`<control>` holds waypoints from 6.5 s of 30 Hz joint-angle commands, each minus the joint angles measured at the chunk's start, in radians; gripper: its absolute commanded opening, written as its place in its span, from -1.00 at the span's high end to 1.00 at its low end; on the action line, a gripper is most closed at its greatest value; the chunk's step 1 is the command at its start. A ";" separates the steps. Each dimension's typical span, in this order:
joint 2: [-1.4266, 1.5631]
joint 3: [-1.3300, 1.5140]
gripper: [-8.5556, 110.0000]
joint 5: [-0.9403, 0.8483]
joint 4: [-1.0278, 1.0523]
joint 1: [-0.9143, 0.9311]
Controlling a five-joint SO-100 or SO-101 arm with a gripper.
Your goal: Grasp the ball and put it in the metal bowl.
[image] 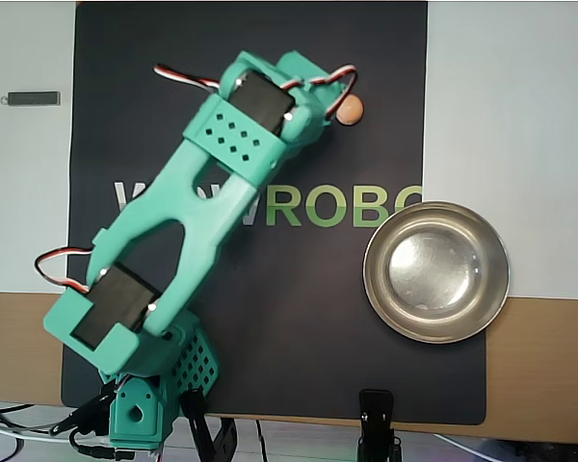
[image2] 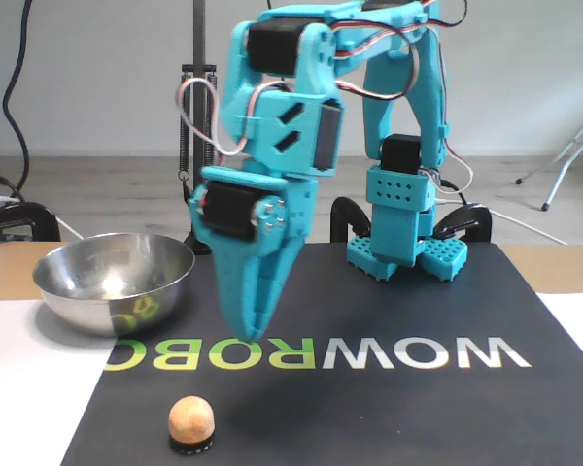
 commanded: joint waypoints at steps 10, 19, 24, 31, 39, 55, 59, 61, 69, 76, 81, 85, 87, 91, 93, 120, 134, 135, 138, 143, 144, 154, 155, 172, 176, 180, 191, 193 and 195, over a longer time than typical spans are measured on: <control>-0.035 -0.081 0.84 -0.086 -0.011 0.038; -0.110 -0.206 0.85 -0.089 -0.011 0.064; -0.114 -0.201 0.85 -0.262 -0.009 0.063; -0.114 -0.199 0.85 -0.454 -0.009 0.055; -0.115 -0.196 0.85 -0.687 -0.009 0.052; -0.158 -0.196 0.85 -0.985 -0.009 0.038; -0.173 -0.199 0.85 -1.006 -0.009 0.038; -0.176 -0.202 0.85 -1.014 -0.009 0.038; -0.173 -0.209 0.85 -1.014 -0.011 0.028; -0.166 -0.209 0.85 -1.014 -0.011 0.023; -0.164 -0.209 0.85 -1.014 -0.011 0.023; -0.164 -0.209 0.85 -1.015 -0.011 0.021; -0.164 -0.209 0.84 -1.025 -0.011 0.021; -0.166 -0.207 0.84 -1.098 -0.011 0.021; -0.169 -0.207 0.84 -1.126 -0.011 0.021; -0.189 -0.195 0.85 -1.414 0.000 0.006; -0.233 -0.207 0.85 -1.419 -0.009 0.005; -0.233 -0.207 0.85 -1.419 -0.009 0.005; -0.233 -0.209 0.85 -1.419 -0.011 0.005; -0.233 -0.209 0.84 -1.420 -0.011 0.005; -0.233 -0.209 0.84 -1.420 -0.011 0.002; -0.233 -0.209 0.84 -1.483 -0.011 -0.011; -0.233 -0.209 0.84 -1.491 -0.011 -0.011; -0.233 -0.209 0.84 -1.571 -0.011 -0.012; -0.235 -0.209 0.84 -1.640 -0.011 -0.012; -0.235 -0.209 0.84 -1.715 -0.011 -0.012; -0.236 -0.209 0.85 -1.736 -0.011 -0.026; -0.236 -0.209 0.85 -1.736 -0.011 -0.026; -0.236 -0.209 0.85 -1.736 -0.011 -0.026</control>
